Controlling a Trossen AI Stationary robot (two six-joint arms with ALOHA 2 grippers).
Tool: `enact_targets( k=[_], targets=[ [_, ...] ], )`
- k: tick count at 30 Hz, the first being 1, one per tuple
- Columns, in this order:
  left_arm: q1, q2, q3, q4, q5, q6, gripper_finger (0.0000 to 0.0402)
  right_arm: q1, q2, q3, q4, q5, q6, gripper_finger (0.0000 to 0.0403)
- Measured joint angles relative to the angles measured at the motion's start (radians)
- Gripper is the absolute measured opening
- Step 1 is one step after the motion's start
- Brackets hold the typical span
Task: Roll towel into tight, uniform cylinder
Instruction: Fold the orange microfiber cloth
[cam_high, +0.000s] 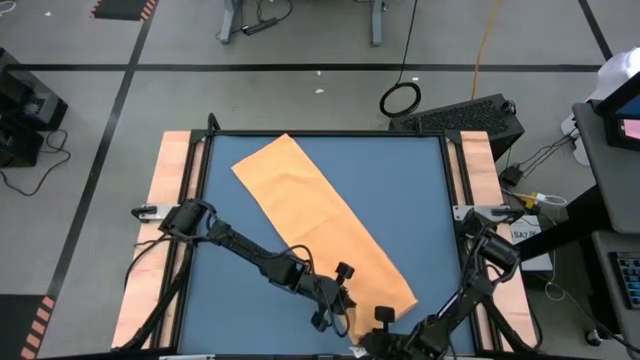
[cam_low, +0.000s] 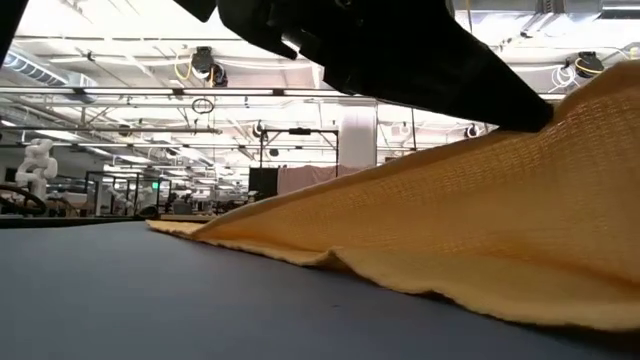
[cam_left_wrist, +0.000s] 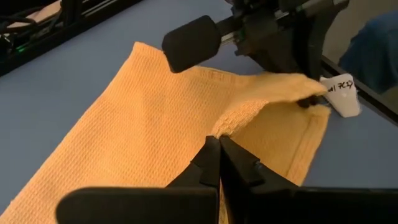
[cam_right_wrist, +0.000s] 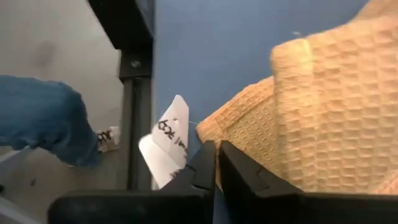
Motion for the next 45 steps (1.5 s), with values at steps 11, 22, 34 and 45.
enact_targets(
  k=[11, 22, 34, 45],
  targets=[
    [-0.002, 0.0, 0.0, -0.044, 0.0, -0.052, 0.0004, -0.022, 0.0, 0.0, 0.075, -0.046, -0.047, 0.0001],
    [-0.02, 0.021, 0.0, -0.094, 0.097, -0.078, 0.0004, -0.019, 0.0, 0.0, 0.052, -0.048, 0.006, 0.0],
    [-0.073, 0.076, 0.0, -0.023, 0.095, -0.094, 0.0084, -0.018, 0.0, 0.0, 0.052, -0.051, 0.01, 0.0],
    [-0.119, 0.052, 0.0, -0.005, 0.054, -0.093, 0.0116, -0.018, 0.0, -0.001, 0.047, -0.071, 0.04, 0.0]
  ],
)
